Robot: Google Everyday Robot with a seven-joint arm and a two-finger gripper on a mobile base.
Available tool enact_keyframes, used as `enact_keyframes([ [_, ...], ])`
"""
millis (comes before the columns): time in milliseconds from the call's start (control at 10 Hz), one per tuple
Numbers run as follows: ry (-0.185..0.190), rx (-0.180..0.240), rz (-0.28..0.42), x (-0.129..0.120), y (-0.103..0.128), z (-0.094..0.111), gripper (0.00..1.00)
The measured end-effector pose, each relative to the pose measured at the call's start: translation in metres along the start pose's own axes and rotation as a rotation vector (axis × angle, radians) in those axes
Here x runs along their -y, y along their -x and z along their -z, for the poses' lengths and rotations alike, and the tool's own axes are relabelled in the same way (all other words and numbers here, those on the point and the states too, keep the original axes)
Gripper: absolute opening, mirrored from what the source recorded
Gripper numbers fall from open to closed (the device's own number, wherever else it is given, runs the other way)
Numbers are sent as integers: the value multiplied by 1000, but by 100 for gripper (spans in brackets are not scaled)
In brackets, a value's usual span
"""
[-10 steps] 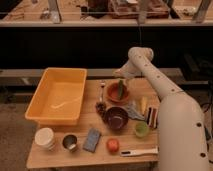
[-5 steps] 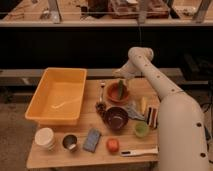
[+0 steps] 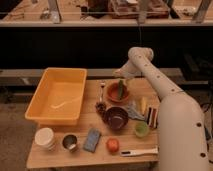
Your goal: Place apple in tray
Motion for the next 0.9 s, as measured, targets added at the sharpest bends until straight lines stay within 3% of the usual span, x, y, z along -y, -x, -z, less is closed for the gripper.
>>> enact_keyframes([
  [400,-6,5,-3,0,1,2,80],
  [700,-47,97,6,-22,14,16,80],
  [900,-60,136,31,-55,43,39,80],
])
